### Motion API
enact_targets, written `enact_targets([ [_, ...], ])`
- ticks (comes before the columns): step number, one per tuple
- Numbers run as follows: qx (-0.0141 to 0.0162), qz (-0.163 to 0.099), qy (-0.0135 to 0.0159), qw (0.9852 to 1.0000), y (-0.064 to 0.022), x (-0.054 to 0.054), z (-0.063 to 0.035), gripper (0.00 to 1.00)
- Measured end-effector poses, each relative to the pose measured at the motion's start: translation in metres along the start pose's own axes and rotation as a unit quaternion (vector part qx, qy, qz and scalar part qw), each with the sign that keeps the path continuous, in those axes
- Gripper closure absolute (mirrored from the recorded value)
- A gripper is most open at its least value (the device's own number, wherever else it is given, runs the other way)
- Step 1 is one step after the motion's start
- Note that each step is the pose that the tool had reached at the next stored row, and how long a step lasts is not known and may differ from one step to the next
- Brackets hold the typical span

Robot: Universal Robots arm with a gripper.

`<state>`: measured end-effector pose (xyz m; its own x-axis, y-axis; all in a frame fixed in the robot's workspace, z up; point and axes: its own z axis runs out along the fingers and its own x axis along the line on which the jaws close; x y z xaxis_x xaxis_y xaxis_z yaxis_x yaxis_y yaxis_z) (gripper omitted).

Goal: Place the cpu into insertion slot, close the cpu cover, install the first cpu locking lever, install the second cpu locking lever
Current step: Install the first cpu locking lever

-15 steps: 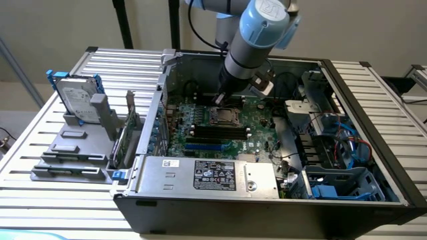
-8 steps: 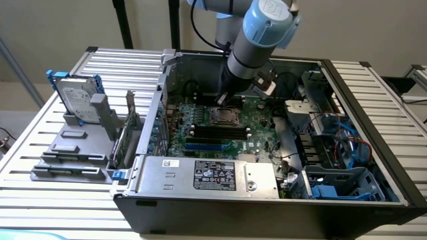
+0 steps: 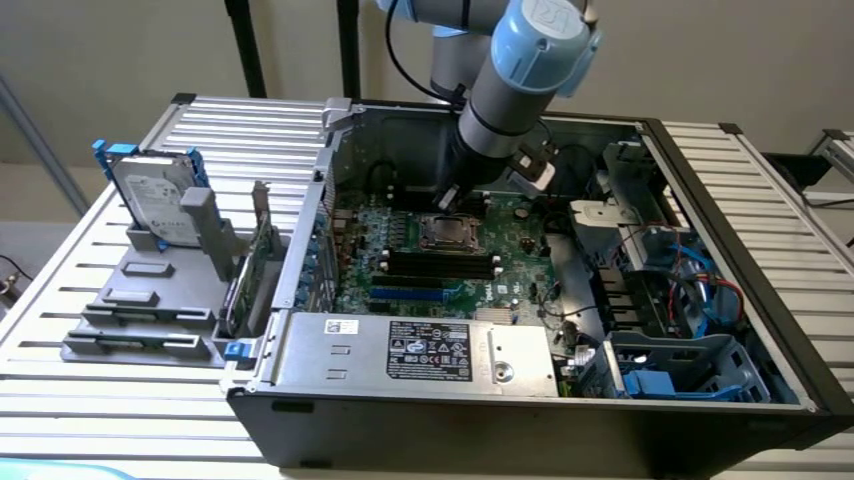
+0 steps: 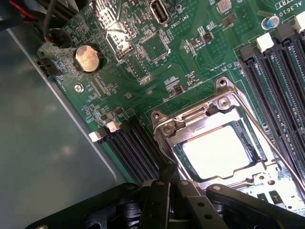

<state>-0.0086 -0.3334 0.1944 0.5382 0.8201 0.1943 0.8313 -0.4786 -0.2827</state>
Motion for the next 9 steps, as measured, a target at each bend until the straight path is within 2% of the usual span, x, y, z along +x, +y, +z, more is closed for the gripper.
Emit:
enact_targets([
  [4,-0.0016,0.000,-0.0025,1.0000,0.0013,0.0016,0.0001,0.89],
  [9,-0.0020,0.001,-0.0031,1.0000,0.0036,0.0036,0.0002,0.89],
])
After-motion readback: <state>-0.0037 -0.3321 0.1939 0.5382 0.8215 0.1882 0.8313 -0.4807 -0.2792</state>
